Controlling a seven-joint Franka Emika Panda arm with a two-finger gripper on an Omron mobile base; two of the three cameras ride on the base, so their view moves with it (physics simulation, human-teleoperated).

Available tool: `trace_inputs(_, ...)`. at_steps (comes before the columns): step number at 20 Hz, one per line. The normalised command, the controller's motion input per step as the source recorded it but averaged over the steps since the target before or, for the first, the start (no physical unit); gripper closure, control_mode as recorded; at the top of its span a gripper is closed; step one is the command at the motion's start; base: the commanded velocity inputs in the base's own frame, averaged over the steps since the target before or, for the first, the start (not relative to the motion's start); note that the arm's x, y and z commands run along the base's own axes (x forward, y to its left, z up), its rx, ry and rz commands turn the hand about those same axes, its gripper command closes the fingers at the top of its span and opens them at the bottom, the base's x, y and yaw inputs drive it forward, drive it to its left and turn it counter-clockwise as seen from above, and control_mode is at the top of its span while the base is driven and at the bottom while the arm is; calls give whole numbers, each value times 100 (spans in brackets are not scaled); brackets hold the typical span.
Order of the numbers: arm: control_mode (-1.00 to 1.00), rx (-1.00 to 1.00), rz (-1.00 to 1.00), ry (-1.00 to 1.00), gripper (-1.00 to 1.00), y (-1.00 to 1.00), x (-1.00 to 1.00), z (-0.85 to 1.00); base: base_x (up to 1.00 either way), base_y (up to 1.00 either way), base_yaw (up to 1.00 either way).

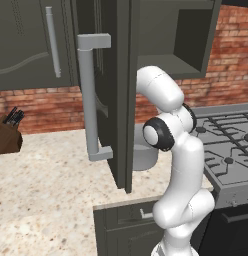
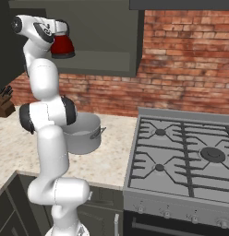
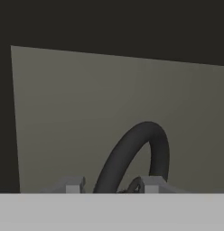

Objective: Pick the kettle from the cabinet and place it on a stove burner. Then pick the pot from the counter and place it on another stove burner. Finally, turn both burners on.

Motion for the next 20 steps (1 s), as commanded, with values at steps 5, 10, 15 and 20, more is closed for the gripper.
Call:
trace_inputs(5, -100, 0, 0, 5, 100, 2, 0, -6, 0, 0, 0)
trace_inputs(10, -100, 0, 0, 2, 100, 0, 0, -6, 0, 0, 0)
trace_inputs(15, -100, 0, 0, 0, 100, 0, 0, -1, 0, 0, 0)
trace_inputs(20, -100, 0, 0, 0, 100, 0, 0, 0, 0, 0, 0)
